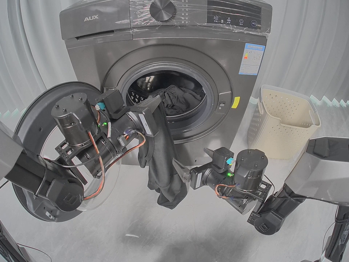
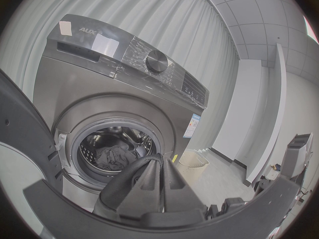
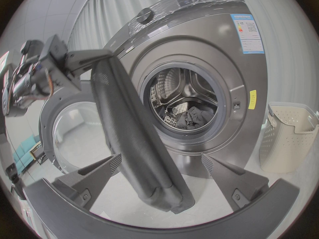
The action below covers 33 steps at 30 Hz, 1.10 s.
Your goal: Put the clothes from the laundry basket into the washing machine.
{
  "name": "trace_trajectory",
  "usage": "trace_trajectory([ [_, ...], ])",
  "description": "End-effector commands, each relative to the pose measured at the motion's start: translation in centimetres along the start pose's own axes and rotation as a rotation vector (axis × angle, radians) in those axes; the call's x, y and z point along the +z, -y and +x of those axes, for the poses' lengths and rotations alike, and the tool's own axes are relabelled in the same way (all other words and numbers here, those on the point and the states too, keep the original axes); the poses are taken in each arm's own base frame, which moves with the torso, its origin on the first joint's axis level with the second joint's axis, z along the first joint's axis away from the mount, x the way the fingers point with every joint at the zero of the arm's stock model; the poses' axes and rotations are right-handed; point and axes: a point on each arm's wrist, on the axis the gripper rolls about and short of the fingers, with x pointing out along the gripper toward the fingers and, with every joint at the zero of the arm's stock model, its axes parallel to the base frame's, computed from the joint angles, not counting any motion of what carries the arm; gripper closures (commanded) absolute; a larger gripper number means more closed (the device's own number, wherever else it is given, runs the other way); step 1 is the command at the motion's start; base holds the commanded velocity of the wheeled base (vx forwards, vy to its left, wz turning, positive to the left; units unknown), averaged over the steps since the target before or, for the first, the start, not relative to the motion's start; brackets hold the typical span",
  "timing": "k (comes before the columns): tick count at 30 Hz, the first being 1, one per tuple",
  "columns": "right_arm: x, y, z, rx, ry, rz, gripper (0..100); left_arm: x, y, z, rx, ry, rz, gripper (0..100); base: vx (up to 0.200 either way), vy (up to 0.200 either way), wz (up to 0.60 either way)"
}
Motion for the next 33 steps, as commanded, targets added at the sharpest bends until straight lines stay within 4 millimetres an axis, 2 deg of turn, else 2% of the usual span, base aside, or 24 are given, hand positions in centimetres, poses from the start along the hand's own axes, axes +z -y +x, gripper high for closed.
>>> trace_trajectory([
  [1, -1.4, -0.6, 0.3, 0.017, -0.035, -0.016, 0, 0.3, 0.1, 0.3, -0.001, 0.016, 0.001, 100, 0.000, 0.000, 0.00],
  [5, -1.2, -1.6, 0.6, 0.049, -0.006, -0.009, 0, 0.1, 0.1, 0.5, -0.001, 0.009, 0.000, 100, 0.000, 0.000, 0.00],
  [13, -2.0, -2.1, 1.2, 0.096, 0.003, -0.010, 0, -0.9, -0.2, 1.1, 0.007, -0.031, -0.002, 100, 0.000, 0.000, 0.00],
  [26, -4.1, -2.9, 2.3, 0.165, -0.016, -0.056, 0, -0.1, -0.1, 2.4, 0.002, 0.013, -0.002, 100, 0.000, 0.000, 0.00],
  [33, -5.1, -2.6, 4.6, 0.151, -0.003, -0.079, 0, 0.1, 0.0, 2.4, 0.002, 0.021, -0.004, 100, 0.000, 0.000, 0.00],
])
